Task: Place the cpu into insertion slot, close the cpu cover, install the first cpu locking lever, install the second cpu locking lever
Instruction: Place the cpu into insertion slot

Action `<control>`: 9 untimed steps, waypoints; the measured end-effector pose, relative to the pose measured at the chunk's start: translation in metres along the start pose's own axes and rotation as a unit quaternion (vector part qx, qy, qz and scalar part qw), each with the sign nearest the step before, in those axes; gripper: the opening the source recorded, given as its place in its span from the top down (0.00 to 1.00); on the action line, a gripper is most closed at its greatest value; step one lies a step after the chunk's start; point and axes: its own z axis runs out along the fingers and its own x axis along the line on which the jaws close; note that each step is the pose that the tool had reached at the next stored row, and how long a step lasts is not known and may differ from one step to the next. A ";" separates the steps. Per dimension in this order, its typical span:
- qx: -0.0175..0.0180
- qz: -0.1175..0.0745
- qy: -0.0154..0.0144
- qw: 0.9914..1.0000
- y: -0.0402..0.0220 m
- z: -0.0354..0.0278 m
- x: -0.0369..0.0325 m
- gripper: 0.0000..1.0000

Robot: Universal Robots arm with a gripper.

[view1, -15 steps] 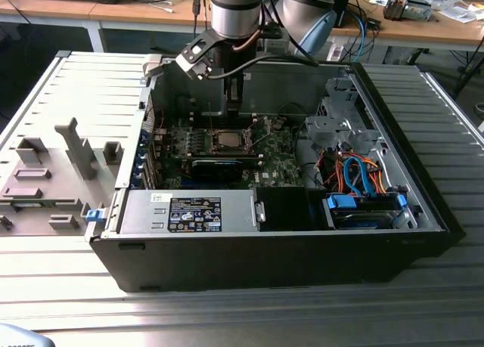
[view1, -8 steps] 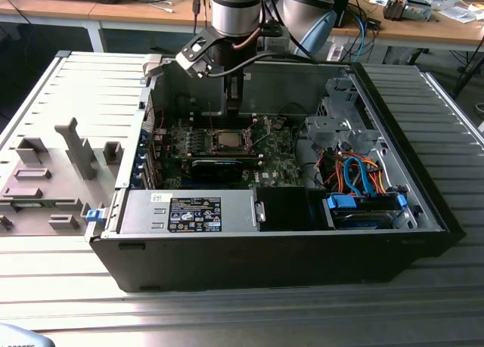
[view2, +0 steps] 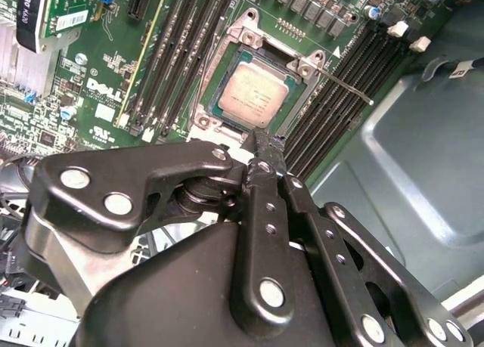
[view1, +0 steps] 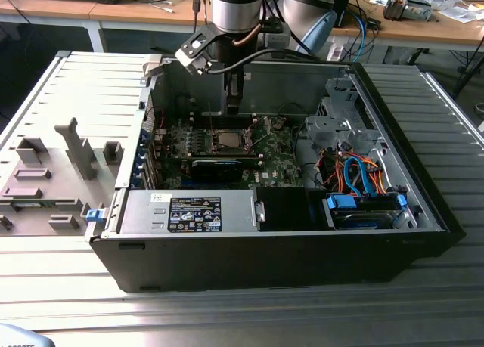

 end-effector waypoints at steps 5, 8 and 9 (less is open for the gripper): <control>0.000 0.000 0.000 1.000 0.0001 -0.0026 0.0000 0.89; 0.000 0.000 0.000 1.000 0.0001 -0.0037 0.0001 0.89; 0.000 0.000 0.000 1.000 0.0001 -0.0041 0.0000 0.89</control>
